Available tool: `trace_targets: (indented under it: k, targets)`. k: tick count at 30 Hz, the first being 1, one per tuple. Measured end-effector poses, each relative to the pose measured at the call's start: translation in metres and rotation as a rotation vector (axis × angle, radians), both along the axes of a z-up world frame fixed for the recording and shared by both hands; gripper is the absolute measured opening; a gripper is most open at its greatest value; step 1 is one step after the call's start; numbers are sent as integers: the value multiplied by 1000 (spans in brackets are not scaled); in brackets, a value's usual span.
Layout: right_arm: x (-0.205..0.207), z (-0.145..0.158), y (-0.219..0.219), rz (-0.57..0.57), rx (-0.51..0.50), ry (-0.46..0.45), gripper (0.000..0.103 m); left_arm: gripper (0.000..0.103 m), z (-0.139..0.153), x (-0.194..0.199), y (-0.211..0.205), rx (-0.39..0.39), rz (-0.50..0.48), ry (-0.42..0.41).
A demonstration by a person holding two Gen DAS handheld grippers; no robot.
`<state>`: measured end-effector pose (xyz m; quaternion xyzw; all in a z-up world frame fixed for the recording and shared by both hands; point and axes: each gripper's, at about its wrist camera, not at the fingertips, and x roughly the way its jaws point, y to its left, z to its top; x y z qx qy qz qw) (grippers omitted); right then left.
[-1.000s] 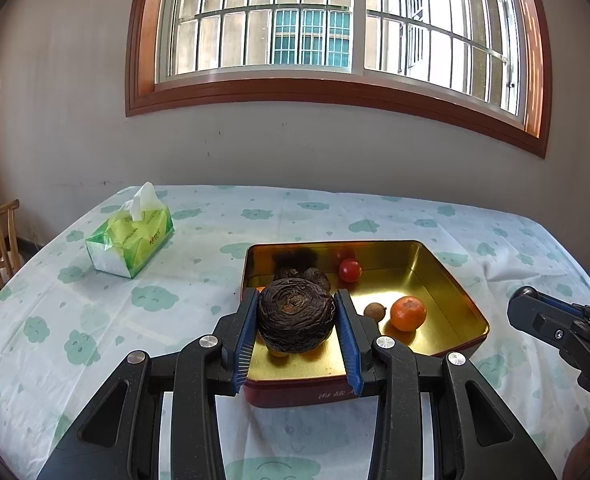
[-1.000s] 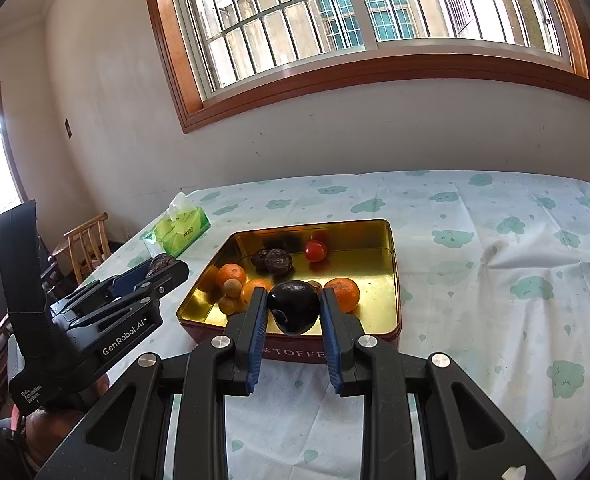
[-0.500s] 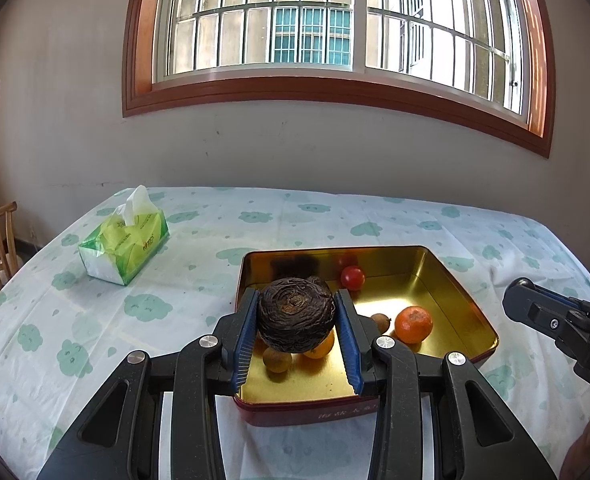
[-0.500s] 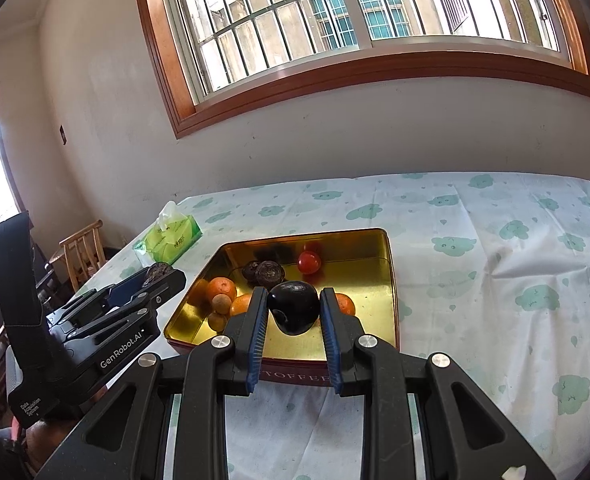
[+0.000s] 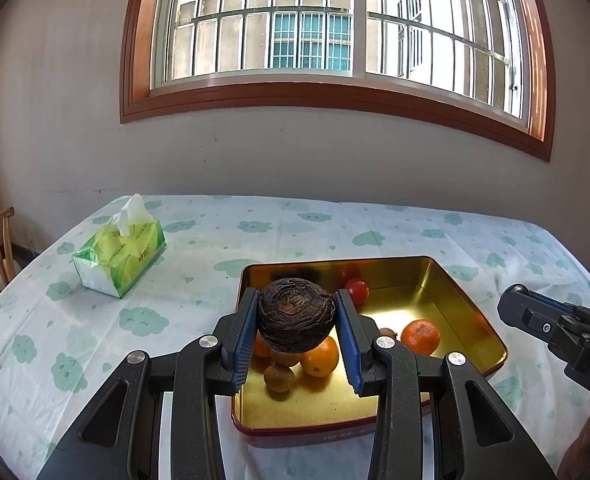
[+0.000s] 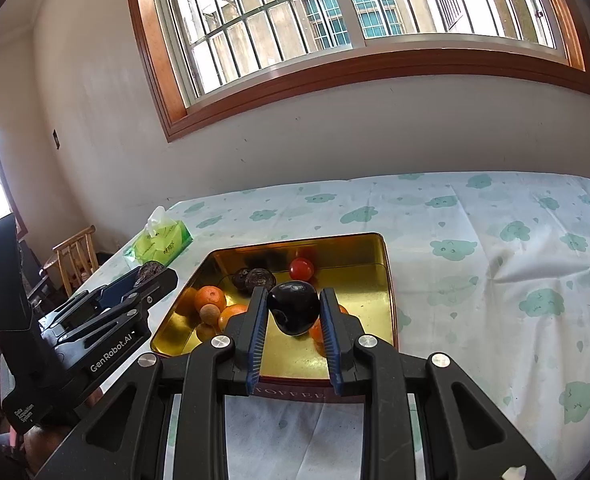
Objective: Organize fruits
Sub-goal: 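Lower the held dark fruits into the tin with both grippers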
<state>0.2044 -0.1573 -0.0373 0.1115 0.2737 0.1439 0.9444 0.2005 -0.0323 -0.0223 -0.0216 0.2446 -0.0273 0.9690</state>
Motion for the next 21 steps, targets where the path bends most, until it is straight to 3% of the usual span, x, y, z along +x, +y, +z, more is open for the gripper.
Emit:
trace_targets:
  k: [21]
  targets:
    - [25,-12,0,-10,7,16,24,38,-7,24,1,8,-8,-1]
